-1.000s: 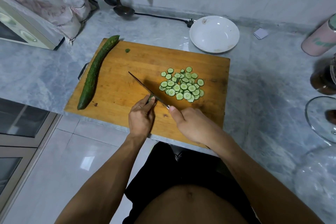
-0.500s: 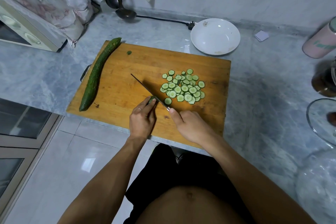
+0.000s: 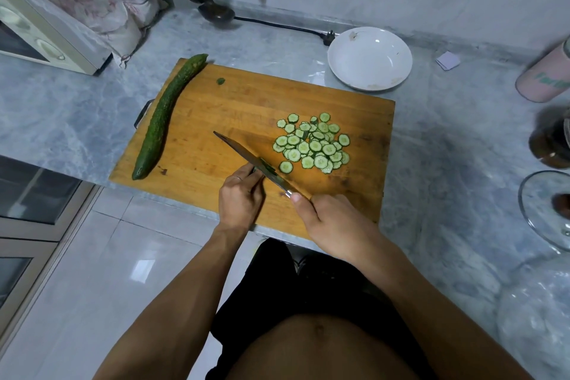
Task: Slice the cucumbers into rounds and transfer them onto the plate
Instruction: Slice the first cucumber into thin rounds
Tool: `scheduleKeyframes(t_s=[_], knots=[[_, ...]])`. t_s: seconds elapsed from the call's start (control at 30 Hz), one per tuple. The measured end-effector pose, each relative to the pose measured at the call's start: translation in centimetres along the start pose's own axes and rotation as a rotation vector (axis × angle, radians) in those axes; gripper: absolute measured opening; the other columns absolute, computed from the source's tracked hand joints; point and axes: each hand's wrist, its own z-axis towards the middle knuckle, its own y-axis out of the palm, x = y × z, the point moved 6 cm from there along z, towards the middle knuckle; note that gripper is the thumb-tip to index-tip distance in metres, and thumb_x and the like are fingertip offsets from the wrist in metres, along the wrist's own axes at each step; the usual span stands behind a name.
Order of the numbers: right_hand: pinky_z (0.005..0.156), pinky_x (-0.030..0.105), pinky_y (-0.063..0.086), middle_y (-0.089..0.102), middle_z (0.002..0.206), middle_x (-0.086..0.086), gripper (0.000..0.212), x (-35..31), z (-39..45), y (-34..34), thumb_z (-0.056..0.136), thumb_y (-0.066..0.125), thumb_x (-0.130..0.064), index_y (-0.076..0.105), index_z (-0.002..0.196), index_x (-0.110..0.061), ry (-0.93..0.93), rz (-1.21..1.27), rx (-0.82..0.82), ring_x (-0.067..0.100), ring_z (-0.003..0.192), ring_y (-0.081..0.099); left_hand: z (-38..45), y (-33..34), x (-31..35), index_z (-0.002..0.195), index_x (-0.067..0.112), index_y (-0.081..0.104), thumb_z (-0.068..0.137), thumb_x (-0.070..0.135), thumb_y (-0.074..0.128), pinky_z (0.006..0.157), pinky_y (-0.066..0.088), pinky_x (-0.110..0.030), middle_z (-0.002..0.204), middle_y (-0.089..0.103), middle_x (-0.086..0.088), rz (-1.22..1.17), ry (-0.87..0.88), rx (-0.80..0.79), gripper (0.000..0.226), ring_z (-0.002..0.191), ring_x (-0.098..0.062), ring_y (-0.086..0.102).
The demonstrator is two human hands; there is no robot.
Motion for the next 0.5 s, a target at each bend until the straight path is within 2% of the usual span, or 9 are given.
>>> scheduleKeyframes(t_s=[0.1, 0.23, 0.4, 0.5], knots=[[0.053, 0.033, 0.029, 0.047, 0.073, 0.005, 0.062, -0.2, 0.3, -0.2, 0.100, 0.021, -0.062, 0.043, 0.063, -0.018, 0.003, 0.022, -0.023, 0.018, 0.069, 0.050, -0.2, 0.4, -0.6, 0.098, 0.011, 0.077, 0.084, 0.006, 0.048, 0.068, 0.050, -0.026, 0.114, 0.072, -0.005, 0.007, -0.022, -0.025, 0.033, 0.093, -0.027, 0.069], [0.052, 0.032, 0.028, 0.047, 0.069, 0.005, 0.065, -0.2, 0.8, -0.4, 0.101, 0.021, -0.062, 0.043, 0.062, -0.015, 0.002, 0.042, -0.031, 0.018, 0.063, 0.049, -0.4, 1.0, -1.4, 0.103, 0.013, 0.077, 0.087, 0.014, 0.045, 0.073, 0.055, -0.031, 0.122, 0.069, -0.005, 0.008, -0.052, -0.049, 0.036, 0.099, -0.027, 0.068], [0.052, 0.031, 0.029, 0.046, 0.073, 0.004, 0.062, -0.1, 1.2, 0.1, 0.099, 0.019, -0.064, 0.042, 0.064, -0.018, 0.036, 0.055, -0.035, 0.018, 0.064, 0.048, -0.3, 1.1, -1.5, 0.106, 0.012, 0.076, 0.085, 0.014, 0.045, 0.076, 0.058, -0.035, 0.122, 0.068, -0.009, 0.002, -0.057, -0.054, 0.038, 0.099, -0.030, 0.069], [0.054, 0.030, 0.029, 0.044, 0.073, 0.004, 0.062, 0.2, 1.8, -0.1, 0.099, 0.019, -0.066, 0.041, 0.064, -0.019, 0.059, 0.067, -0.034, 0.017, 0.060, 0.044, -0.3, 1.0, -1.2, 0.104, 0.009, 0.076, 0.082, 0.007, 0.053, 0.075, 0.058, -0.036, 0.118, 0.069, -0.014, 0.014, -0.056, -0.038, 0.033, 0.094, -0.033, 0.070]])
